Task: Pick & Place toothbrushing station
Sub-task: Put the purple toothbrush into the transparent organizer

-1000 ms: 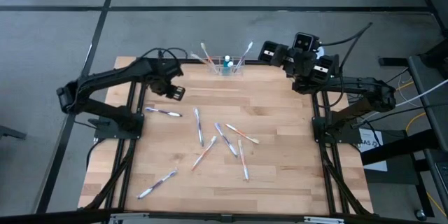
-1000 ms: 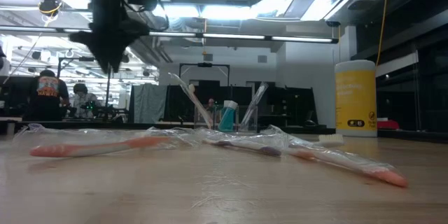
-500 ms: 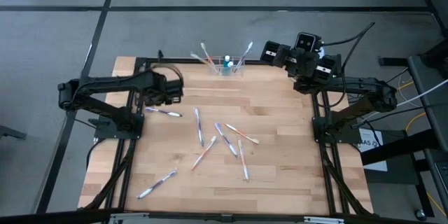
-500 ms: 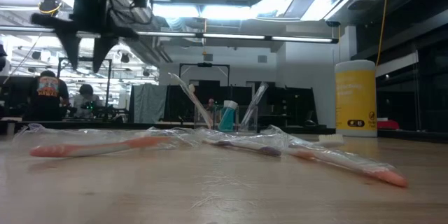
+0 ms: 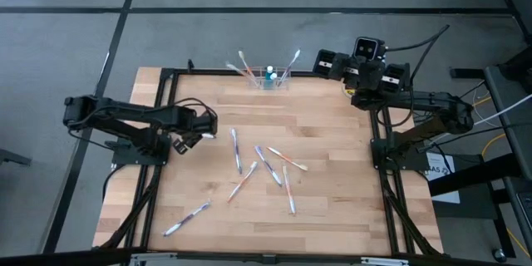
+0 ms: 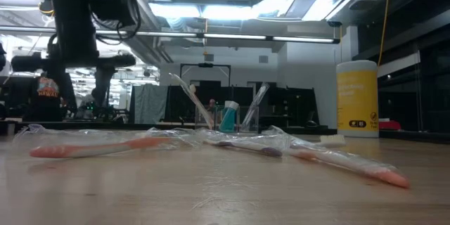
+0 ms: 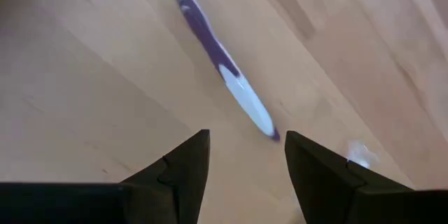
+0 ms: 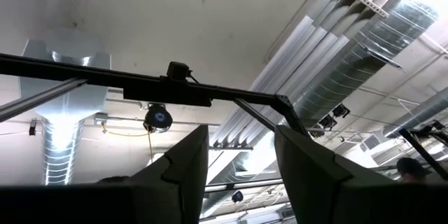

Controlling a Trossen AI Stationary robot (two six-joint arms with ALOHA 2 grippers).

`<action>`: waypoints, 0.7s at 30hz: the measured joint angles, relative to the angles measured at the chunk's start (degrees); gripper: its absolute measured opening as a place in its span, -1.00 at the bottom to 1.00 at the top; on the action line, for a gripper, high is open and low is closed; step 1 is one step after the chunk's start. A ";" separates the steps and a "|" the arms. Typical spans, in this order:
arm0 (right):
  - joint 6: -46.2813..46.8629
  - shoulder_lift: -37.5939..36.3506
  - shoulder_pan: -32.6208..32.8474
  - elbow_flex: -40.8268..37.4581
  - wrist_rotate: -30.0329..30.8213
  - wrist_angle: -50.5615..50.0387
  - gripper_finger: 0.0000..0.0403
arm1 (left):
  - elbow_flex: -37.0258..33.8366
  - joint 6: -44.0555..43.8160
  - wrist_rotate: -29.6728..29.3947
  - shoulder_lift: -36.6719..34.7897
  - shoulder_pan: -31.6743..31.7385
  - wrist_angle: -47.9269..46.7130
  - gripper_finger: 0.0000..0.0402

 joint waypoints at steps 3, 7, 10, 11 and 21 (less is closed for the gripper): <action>0.19 0.00 -0.04 0.00 -0.24 0.02 -0.18 | -1.13 -0.08 -0.58 0.32 2.79 1.11 -0.10; 0.73 0.00 -0.04 0.00 -0.66 0.00 -0.18 | -2.50 -0.04 -0.64 1.21 5.99 1.71 -0.12; 0.86 0.00 -0.04 0.00 -0.68 0.02 -0.18 | -3.33 0.17 -0.65 1.74 7.75 1.57 -0.15; 0.87 0.00 -0.04 0.00 -0.65 0.04 -0.18 | -3.51 0.21 -0.57 2.04 8.17 1.63 -0.15; 0.63 -0.73 -0.04 0.00 -0.20 0.36 -0.18 | -8.18 -0.45 1.36 2.27 9.71 3.55 -0.23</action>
